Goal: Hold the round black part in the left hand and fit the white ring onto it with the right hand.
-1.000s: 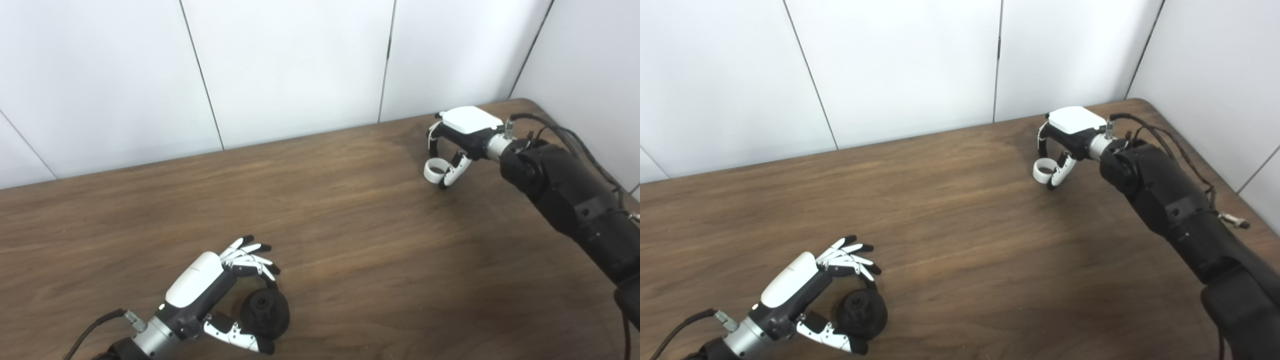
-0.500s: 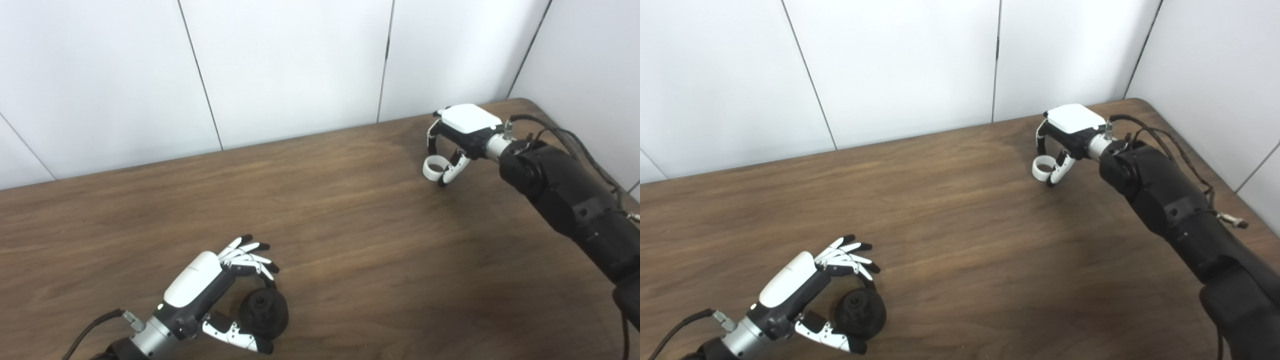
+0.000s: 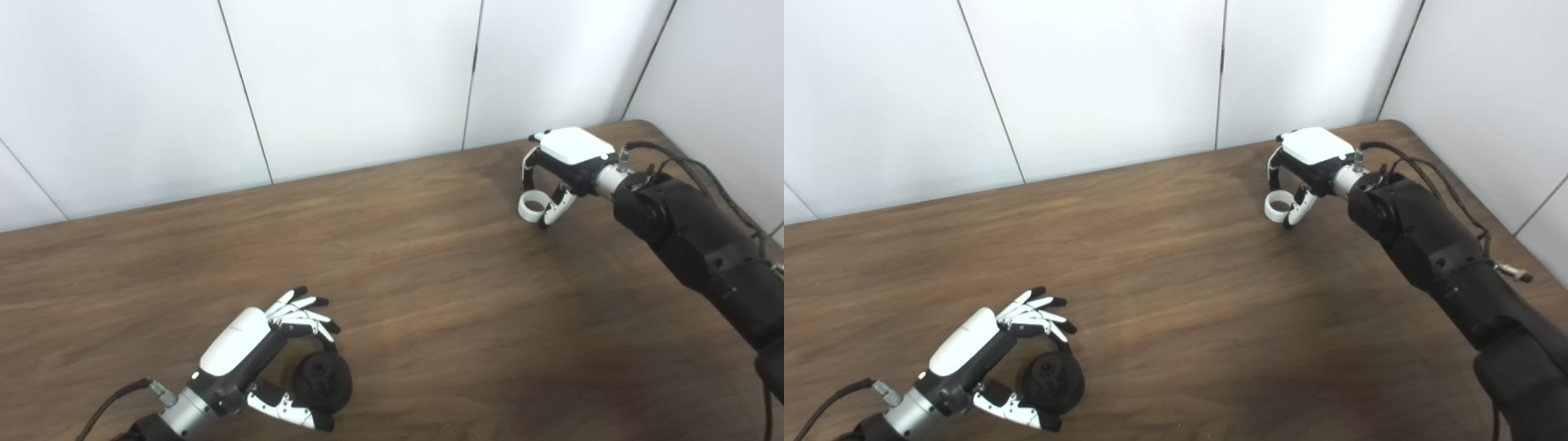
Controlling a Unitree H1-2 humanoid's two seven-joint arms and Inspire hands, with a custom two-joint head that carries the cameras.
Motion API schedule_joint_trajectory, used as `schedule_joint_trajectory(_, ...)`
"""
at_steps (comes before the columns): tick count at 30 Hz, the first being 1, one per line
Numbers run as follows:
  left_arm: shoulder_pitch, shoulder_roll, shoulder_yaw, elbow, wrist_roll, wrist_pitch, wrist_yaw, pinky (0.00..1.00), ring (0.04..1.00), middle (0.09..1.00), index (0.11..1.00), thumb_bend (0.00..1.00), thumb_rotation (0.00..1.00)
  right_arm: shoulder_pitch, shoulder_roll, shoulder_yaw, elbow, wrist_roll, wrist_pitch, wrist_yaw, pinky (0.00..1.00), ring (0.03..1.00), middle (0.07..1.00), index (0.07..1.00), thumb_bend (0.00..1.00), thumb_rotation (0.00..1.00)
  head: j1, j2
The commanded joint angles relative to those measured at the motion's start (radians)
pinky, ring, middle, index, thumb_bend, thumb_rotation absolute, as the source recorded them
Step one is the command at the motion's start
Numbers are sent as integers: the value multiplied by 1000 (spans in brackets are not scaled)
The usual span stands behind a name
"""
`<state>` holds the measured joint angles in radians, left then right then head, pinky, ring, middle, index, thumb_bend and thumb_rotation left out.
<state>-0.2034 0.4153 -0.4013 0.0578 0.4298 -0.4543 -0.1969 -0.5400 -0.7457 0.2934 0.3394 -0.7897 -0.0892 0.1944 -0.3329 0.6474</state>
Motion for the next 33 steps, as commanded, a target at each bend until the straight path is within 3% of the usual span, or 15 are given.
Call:
schedule_joint_trajectory(1, -45, 1, -6, 5, 4, -15, 38, 1000, 896, 727, 483, 523, 60, -46, -27, -28, -54, 9, -21, -18, 1000, 953, 751, 481, 525, 133, -2, 1)
schedule_joint_trajectory(18, -123, 4, -128, 192, 56, -16, 172, 1000, 901, 733, 483, 523, 62, -75, -1, -60, -289, 101, -71, 106, 1000, 959, 740, 480, 526, 135, 17, -16)
schedule_joint_trajectory(24, -150, -9, -164, 255, 76, -16, 228, 1000, 892, 727, 483, 523, 60, -65, 9, -77, -390, 160, -88, 154, 1000, 957, 739, 479, 525, 134, 49, 1)
schedule_joint_trajectory(33, -173, -28, -171, 306, 107, -15, 226, 1000, 897, 725, 483, 523, 59, -67, 59, -90, -561, 262, -78, 248, 1000, 952, 731, 479, 524, 133, 97, 31)
